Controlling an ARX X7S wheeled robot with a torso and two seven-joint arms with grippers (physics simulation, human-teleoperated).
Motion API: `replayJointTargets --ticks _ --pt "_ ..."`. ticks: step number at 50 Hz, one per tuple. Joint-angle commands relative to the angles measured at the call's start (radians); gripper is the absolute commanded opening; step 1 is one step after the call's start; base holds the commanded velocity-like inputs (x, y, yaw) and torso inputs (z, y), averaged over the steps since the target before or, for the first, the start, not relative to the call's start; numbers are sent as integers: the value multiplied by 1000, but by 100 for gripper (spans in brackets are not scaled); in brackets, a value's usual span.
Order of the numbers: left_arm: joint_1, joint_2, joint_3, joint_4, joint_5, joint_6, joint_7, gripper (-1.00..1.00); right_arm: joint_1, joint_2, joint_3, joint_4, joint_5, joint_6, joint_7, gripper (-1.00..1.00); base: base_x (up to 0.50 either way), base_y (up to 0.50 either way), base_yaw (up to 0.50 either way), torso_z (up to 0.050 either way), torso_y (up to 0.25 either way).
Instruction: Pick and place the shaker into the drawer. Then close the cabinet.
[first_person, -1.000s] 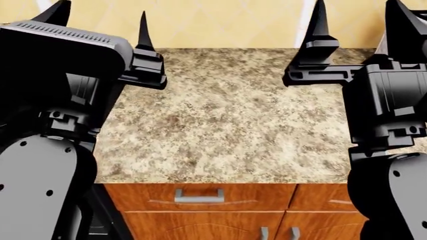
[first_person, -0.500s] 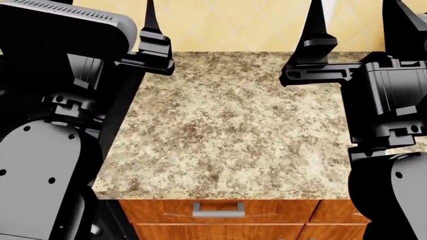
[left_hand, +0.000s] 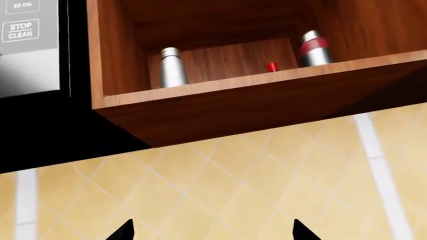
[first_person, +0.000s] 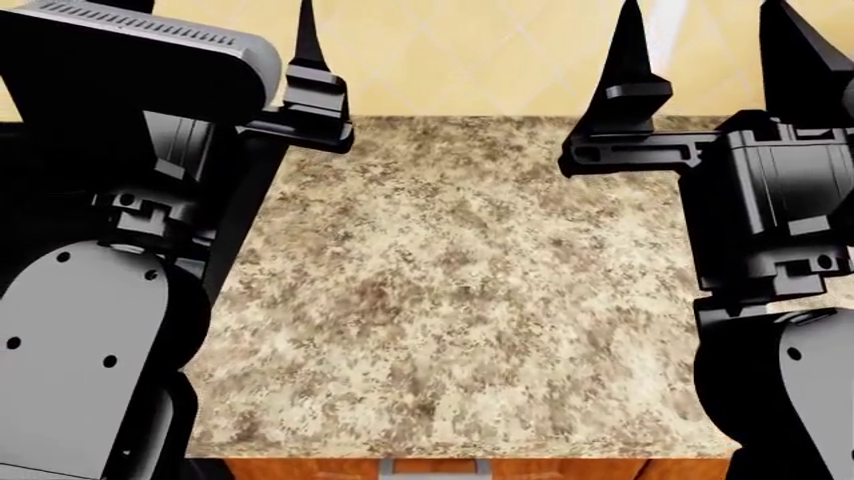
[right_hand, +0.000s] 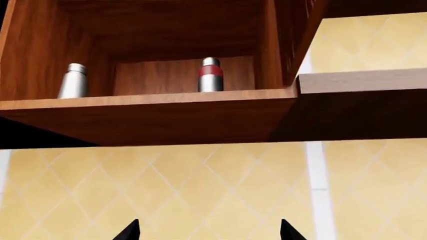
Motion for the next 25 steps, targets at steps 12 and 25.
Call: replayJointTargets --ticks 12,25 --pt "-5 -10 10 -3 -17 -1 -15 100 -3 13 3 -4 24 -4 14 100 200 -48 0 0 0" --pt "-171 -3 29 36 -37 -134 -13 100 210 13 33 -70 118 197 60 100 45 0 0 0 0"
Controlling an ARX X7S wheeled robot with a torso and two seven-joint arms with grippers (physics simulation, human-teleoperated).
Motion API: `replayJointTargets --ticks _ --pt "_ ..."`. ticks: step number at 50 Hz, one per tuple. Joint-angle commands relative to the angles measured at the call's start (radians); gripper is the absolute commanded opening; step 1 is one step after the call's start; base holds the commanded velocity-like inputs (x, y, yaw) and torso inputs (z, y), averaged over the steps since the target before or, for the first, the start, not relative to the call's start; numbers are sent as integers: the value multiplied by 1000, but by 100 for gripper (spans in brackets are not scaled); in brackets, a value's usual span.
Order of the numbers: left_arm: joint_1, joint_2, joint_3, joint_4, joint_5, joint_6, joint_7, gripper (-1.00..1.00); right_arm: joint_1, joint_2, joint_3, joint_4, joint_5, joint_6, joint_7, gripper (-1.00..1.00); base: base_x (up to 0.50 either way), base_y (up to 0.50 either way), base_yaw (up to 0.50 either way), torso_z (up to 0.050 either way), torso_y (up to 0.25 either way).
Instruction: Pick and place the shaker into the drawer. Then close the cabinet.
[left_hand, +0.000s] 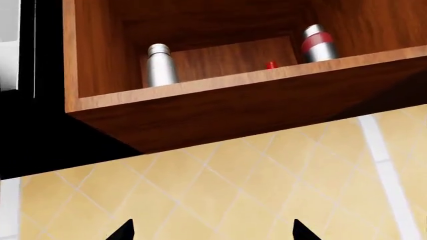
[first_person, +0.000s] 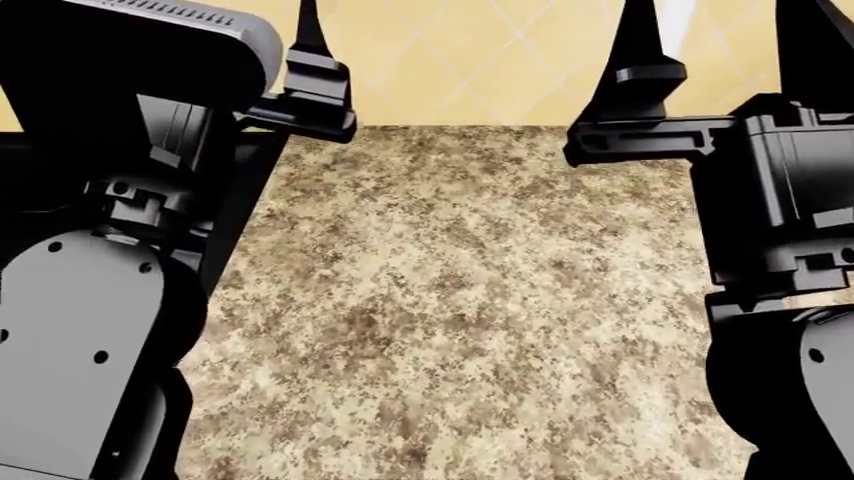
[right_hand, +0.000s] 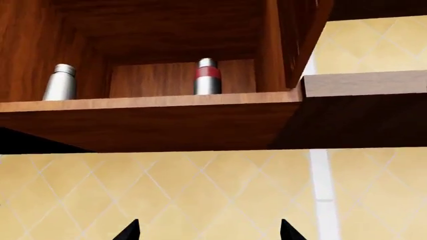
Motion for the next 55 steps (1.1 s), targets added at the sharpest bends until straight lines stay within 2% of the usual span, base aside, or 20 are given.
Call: replayJointTargets --ticks 1,8,17,32,55 --pt "-167 10 20 11 -21 -114 8 100 214 -6 31 -41 88 193 42 100 0 0 0 0 0" --pt "-357 33 33 -85 -42 -155 33 100 471 -22 39 20 136 340 67 100 0 0 0 0 0" --pt "-485 32 53 -301 -41 -55 62 100 635 -20 -28 225 83 278 71 100 0 0 0 0 0" --pt "-610 62 58 -597 -62 106 99 100 762 -60 -99 407 48 212 77 100 0 0 0 0 0" --pt "-799 86 123 -945 -76 231 133 100 926 -60 -186 686 -9 83 45 100 0 0 0 0 0"
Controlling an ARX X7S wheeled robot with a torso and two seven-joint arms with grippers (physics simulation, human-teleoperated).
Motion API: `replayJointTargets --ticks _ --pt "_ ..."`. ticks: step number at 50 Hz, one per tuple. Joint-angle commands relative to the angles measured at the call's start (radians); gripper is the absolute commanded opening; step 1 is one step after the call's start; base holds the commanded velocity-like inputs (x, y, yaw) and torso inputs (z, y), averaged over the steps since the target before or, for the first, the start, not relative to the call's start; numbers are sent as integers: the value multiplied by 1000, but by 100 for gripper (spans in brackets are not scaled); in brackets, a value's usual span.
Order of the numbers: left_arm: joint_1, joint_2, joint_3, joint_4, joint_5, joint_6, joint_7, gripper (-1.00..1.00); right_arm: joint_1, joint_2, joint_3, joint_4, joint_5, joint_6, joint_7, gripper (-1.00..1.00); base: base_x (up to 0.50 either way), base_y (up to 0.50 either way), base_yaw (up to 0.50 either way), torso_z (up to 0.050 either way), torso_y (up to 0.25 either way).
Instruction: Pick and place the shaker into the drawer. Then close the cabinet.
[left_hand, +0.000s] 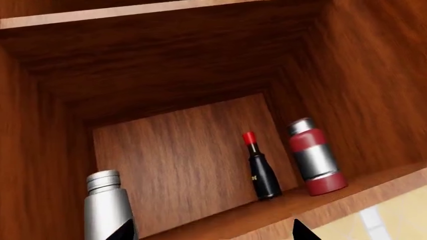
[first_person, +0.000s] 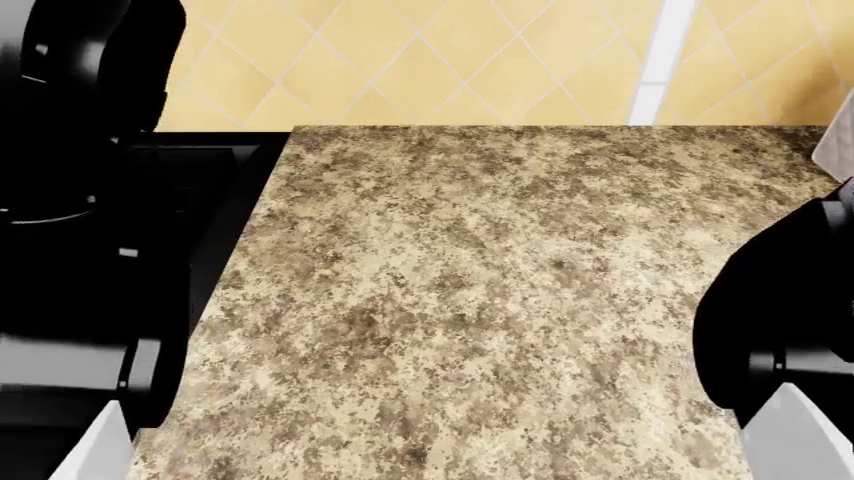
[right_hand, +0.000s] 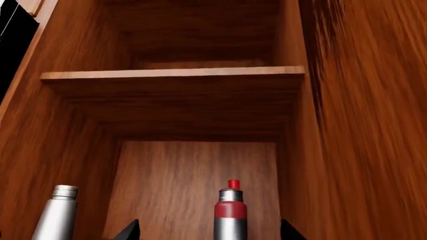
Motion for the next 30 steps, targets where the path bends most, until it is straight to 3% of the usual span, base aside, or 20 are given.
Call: replayJointTargets --ticks 1,19,30 --pt "-90 8 27 -182 -6 71 16 100 90 8 -51 155 -40 -76 -19 100 0 0 0 0 0" --pt "-259 8 61 -443 2 143 33 100 247 -8 -121 424 -98 -208 -56 100 0 0 0 0 0" --pt "-385 34 73 -644 28 183 -30 100 308 -14 -153 528 -114 -259 -78 100 0 0 0 0 0"
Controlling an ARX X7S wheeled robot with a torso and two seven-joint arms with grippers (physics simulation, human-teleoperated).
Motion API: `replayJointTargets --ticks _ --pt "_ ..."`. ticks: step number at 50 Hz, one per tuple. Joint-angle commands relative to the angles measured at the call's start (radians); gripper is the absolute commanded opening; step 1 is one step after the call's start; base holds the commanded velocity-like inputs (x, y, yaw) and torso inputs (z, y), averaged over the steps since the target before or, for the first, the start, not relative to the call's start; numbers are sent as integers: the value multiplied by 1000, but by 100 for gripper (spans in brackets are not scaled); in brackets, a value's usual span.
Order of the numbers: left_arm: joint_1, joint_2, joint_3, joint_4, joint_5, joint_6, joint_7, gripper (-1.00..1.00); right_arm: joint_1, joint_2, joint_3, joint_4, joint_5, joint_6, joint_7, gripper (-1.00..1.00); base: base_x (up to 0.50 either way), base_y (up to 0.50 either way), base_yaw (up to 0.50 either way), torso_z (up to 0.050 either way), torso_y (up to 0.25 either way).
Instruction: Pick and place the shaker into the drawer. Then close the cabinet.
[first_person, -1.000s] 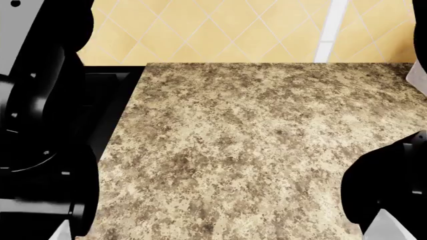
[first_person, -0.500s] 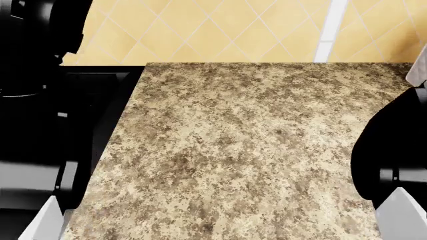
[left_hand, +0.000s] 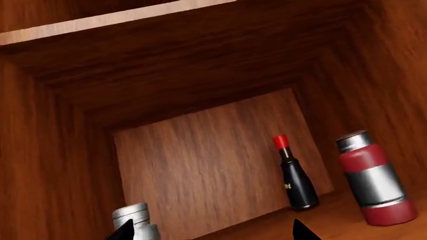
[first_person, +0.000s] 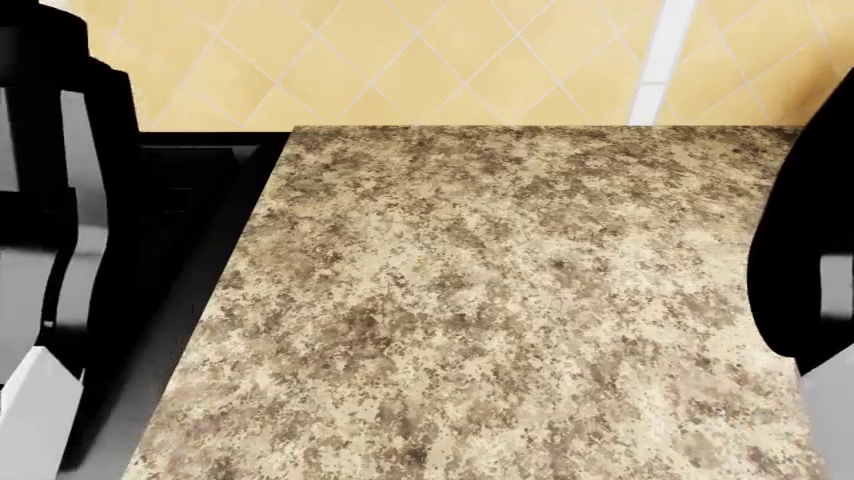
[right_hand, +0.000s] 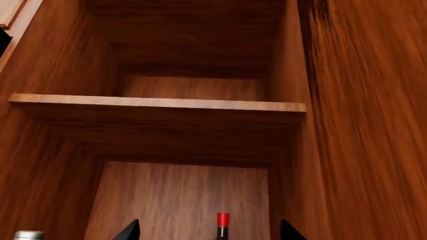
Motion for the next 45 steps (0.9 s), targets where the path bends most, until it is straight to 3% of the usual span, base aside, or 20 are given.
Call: replayJointTargets --ticks 1,11,20,31,45 --pt "-129 21 17 -204 18 43 -39 100 69 -6 -33 126 -21 -60 -21 100 0 0 0 0 0" --pt "-269 43 47 -479 18 93 -55 100 110 -7 -48 203 -30 -87 -28 100 0 0 0 0 0" --pt "-360 53 140 -673 -21 156 -67 100 121 -2 -68 229 -37 -104 -31 100 0 0 0 0 0" --pt "-415 55 364 -805 -244 235 -99 100 144 -6 -82 298 -43 -140 -40 100 0 0 0 0 0" --pt "-461 55 475 -810 -339 217 -102 100 212 -26 -82 450 -49 -204 -48 100 0 0 0 0 0"
